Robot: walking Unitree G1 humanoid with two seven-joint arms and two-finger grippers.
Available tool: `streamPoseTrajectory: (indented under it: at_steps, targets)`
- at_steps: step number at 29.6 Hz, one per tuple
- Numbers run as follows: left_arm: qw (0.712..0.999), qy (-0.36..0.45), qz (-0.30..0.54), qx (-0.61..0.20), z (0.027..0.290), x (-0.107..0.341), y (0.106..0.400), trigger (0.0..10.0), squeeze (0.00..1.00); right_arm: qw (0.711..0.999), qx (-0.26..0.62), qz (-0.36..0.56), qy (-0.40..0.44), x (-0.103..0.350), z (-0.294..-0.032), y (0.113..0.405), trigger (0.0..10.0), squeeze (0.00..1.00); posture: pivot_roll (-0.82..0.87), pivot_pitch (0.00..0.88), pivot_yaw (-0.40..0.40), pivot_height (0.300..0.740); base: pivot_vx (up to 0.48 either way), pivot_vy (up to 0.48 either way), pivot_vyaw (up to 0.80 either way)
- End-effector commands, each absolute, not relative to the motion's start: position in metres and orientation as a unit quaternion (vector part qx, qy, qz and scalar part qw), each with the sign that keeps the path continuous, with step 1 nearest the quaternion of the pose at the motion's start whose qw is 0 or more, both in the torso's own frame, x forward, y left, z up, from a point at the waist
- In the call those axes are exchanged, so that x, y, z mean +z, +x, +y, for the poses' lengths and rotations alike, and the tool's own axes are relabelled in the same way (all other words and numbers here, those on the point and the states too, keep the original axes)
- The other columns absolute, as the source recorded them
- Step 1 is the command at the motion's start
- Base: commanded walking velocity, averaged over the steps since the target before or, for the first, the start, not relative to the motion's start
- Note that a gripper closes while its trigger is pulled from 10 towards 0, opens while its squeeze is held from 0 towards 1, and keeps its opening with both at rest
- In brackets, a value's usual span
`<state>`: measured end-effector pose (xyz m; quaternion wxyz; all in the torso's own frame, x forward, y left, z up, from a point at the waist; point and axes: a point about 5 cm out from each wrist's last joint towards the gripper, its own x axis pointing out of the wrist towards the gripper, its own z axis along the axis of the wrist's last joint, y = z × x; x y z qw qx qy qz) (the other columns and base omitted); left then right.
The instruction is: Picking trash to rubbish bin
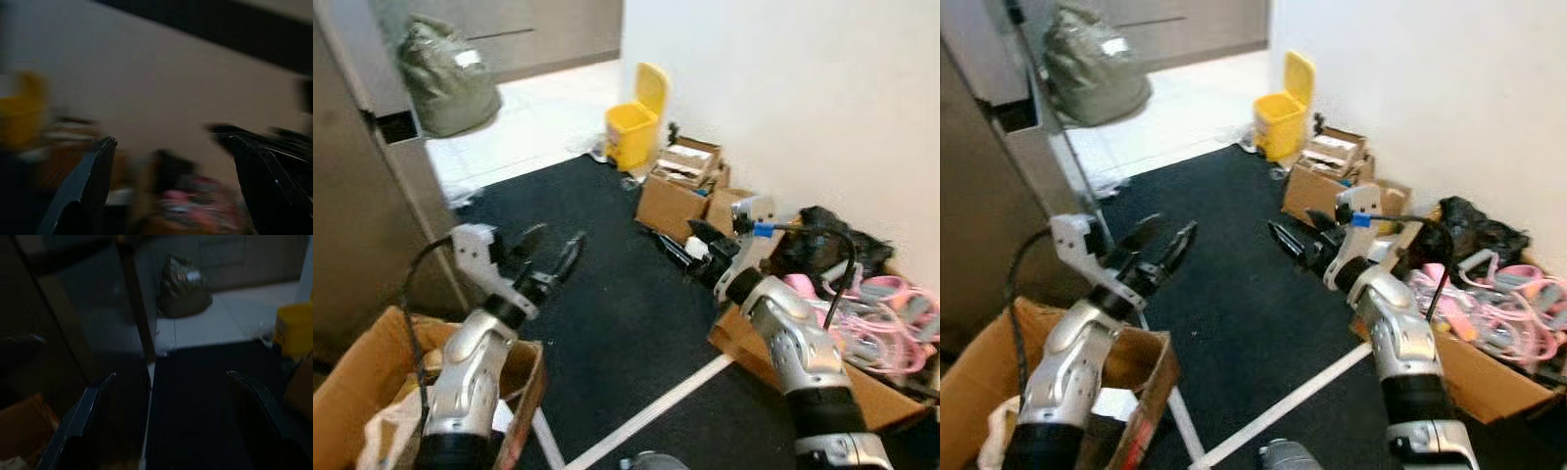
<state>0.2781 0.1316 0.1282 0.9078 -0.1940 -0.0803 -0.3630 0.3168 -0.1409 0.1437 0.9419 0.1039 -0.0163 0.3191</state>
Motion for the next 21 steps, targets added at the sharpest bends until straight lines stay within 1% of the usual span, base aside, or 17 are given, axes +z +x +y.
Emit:
streamPoseTrajectory:
  at_steps: [1, 2, 3, 4, 5, 6, 7, 9, 21]
  targets:
    - [0.892, -0.215, -0.067, -0.391, 0.1303, 0.1239, 0.2809, 9.8, 0.0, 0.936, 0.33, 0.002, 0.121, 0.1349, -0.1397, 0.3137, 10.0, 0.0, 0.04, 0.0, -0.039, 0.74, 0.0, 0.0, -0.75]
    - [0.889, -0.215, -0.071, -0.397, 0.1299, 0.126, 0.283, 10.0, 0.0, 0.934, 0.336, 0.001, 0.124, 0.135, -0.1391, 0.3129, 10.0, 0.0, 0.03, 0.0, -0.032, 0.74, 0.0, 0.0, -0.76]
    - [0.884, -0.223, -0.075, -0.403, 0.1296, 0.1281, 0.2844, 9.3, 0.0, 0.931, 0.343, -0.001, 0.126, 0.1358, -0.1383, 0.3117, 10.0, 0.0, 0.03, 0.0, -0.03, 0.74, 0.0, 0.0, -0.76]
    - [0.883, -0.227, -0.075, -0.404, 0.1296, 0.1284, 0.2844, 9.3, 0.0, 0.93, 0.344, -0.002, 0.127, 0.1361, -0.1381, 0.3113, 10.0, 0.0, 0.03, 0.0, -0.03, 0.74, 0.0, 0.0, -0.76]
    - [0.881, -0.233, -0.077, -0.405, 0.1302, 0.1283, 0.2839, 9.5, 0.0, 0.93, 0.344, -0.002, 0.132, 0.136, -0.1381, 0.3112, 10.0, 0.0, 0.03, 0.0, -0.028, 0.74, 0.0, 0.0, -0.76]
    - [0.881, -0.233, -0.077, -0.405, 0.1302, 0.1283, 0.2839, 9.5, 0.0, 0.93, 0.344, -0.002, 0.132, 0.136, -0.1381, 0.3112, 10.0, 0.0, 0.03, 0.0, -0.028, 0.74, 0.0, 0.0, -0.76]
    - [0.88, -0.238, -0.078, -0.402, 0.1312, 0.128, 0.2837, 10.0, 0.0, 0.929, 0.343, -0.003, 0.141, 0.1358, -0.1384, 0.3111, 10.0, 0.0, 0.03, 0.0, -0.028, 0.74, 0.0, 0.0, -0.76]
    - [0.882, -0.247, -0.083, -0.392, 0.1333, 0.1272, 0.2834, 10.0, 0.0, 0.925, 0.345, 0.0, 0.159, 0.1346, -0.1394, 0.3106, 10.0, 0.0, 0.03, 0.0, -0.03, 0.74, 0.0, 0.0, -0.76]
    - [0.88, -0.243, -0.085, -0.399, 0.1375, 0.1257, 0.2858, 10.0, 0.0, 0.921, 0.353, 0.002, 0.164, 0.134, -0.1394, 0.3119, 10.0, 0.0, 0.03, 0.0, -0.028, 0.74, 0.0, 0.0, -0.77]
